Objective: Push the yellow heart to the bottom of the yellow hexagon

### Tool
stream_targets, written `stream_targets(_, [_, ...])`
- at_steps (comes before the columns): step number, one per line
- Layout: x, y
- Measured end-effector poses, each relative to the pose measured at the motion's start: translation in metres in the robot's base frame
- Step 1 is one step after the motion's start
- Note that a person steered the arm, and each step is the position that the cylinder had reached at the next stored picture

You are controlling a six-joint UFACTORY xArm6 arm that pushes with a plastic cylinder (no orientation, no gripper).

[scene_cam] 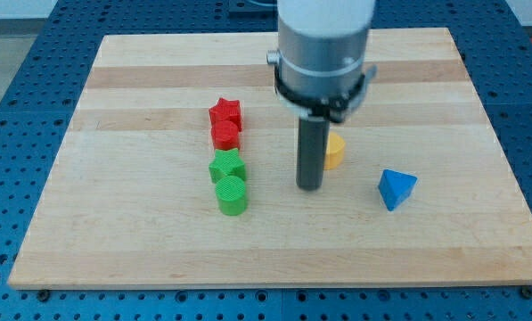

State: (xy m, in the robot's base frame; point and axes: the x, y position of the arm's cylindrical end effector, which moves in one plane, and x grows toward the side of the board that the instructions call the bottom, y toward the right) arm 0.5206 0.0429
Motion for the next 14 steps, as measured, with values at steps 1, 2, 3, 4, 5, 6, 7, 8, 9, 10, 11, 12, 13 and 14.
stream_targets(1, [-0.034,0.012])
stream_targets(2, [-0.057,0.012])
stream_targets(3, [-0.058,0.012])
stream_targets(4, [-0.057,0.012])
stream_targets(5, [-0.013,0.018])
stream_targets(6, [-0.025,0.022])
stream_targets(7, [-0.028,0.022])
stream_targets(8, [-0.051,0.036])
stream_targets(9, [-0.067,0.038])
stream_targets(10, [-0.088,0.038])
stream_targets(11, [-0.099,0.038])
stream_targets(12, [-0.109,0.038])
stream_targets(13, [-0.099,0.054])
stream_targets(14, [-0.082,0.129])
